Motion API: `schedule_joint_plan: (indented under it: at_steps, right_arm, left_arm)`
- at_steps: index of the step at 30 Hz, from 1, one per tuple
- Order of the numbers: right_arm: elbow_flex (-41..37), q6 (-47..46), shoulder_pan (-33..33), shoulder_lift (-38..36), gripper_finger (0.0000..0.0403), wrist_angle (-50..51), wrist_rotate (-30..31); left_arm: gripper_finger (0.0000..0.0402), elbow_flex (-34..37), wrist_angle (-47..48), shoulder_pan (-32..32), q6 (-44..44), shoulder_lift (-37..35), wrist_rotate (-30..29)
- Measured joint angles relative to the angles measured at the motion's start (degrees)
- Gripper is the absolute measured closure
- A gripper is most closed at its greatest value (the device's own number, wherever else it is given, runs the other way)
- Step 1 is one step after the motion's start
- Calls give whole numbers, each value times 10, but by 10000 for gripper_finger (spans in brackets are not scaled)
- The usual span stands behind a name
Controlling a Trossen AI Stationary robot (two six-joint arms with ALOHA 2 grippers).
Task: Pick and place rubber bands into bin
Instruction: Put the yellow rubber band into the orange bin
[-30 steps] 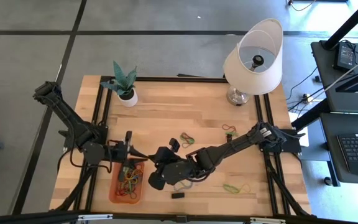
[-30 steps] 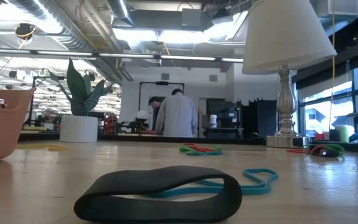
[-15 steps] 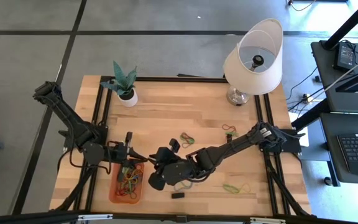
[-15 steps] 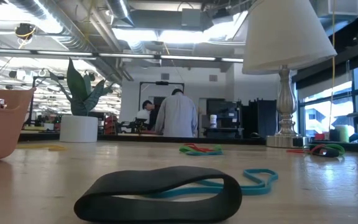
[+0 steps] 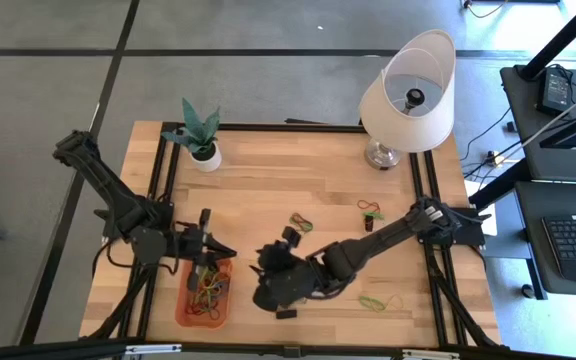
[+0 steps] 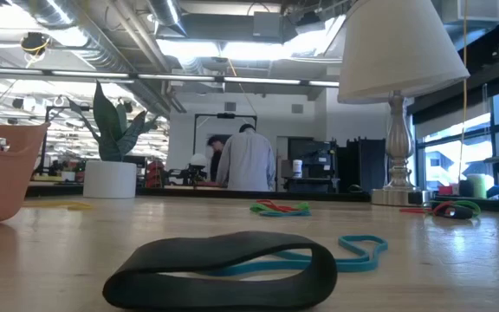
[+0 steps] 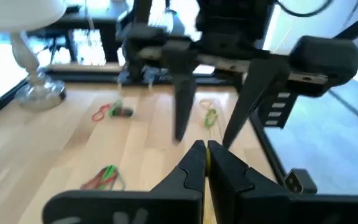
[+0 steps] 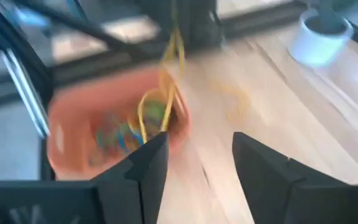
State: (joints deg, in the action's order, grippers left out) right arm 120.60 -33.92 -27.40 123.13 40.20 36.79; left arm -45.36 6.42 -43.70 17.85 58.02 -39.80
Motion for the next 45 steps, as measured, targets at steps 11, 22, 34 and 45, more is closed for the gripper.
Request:
schedule_joint_plan:
  at_steps: [11,22,34,45]
  right_arm:
    - [0,-158,-92,-24,259,300,62]
    - [0,-274,-150,-36,266,485,80]
    - [-76,-323,-191,-80,266,475,96]
    - [-113,-336,-217,-102,266,452,96]
  left_arm:
    - [398,-159,336,-19,244,80,43]
    - [398,-217,489,-46,497,191,129]
    - [397,-195,490,-46,655,367,197]
    - [303,-189,479,-25,700,406,261]
